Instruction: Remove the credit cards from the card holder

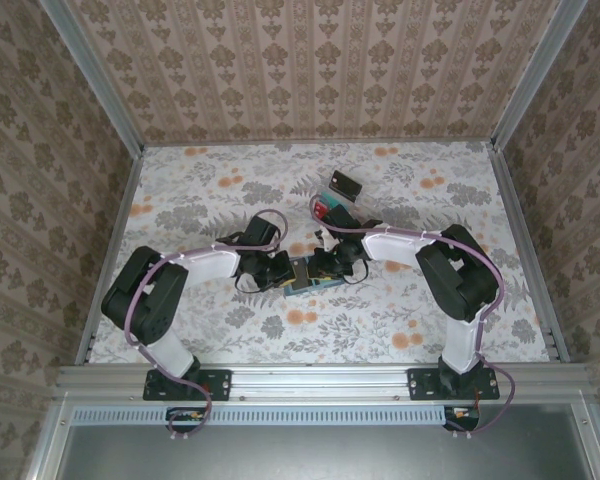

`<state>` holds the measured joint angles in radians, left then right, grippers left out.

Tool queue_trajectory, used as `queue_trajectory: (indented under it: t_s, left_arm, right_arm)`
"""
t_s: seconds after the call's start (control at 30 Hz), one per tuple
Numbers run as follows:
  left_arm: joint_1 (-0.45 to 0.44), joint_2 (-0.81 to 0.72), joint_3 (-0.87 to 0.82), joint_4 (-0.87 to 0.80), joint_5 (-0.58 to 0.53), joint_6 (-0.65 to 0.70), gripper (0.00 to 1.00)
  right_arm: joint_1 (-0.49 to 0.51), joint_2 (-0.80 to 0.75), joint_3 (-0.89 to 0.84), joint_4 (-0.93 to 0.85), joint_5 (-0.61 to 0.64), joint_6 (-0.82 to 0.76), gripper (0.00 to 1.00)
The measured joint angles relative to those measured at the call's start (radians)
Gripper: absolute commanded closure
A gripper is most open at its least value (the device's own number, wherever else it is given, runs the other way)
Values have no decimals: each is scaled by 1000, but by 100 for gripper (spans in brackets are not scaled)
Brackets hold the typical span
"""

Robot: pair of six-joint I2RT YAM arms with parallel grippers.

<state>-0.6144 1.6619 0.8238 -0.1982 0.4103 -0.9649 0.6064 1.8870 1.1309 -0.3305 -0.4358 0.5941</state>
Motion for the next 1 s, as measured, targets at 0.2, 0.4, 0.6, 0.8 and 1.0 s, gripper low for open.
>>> queue_trajectory:
  t_s: [0.2,0.4,0.6,0.8,1.0]
  left_arm:
    - [1,1,-30,55,16,-2,98]
    - [5,2,-45,101,32,-7,96]
    - [6,-13,-25,46,18,8,93]
    - [6,-51,-17,-9,-1,19,93]
    - [6,-51,-17,-44,-34,19,96]
  right_arm:
    - [-5,13,2,6,-32,0,71]
    - [-8,18,6,5,-37,-1,71]
    - [-6,18,6,8,-36,-2,72]
    - [-6,-16,-10,17,-35,1,72]
    - [-6,-35,-11,16,-35,0,72]
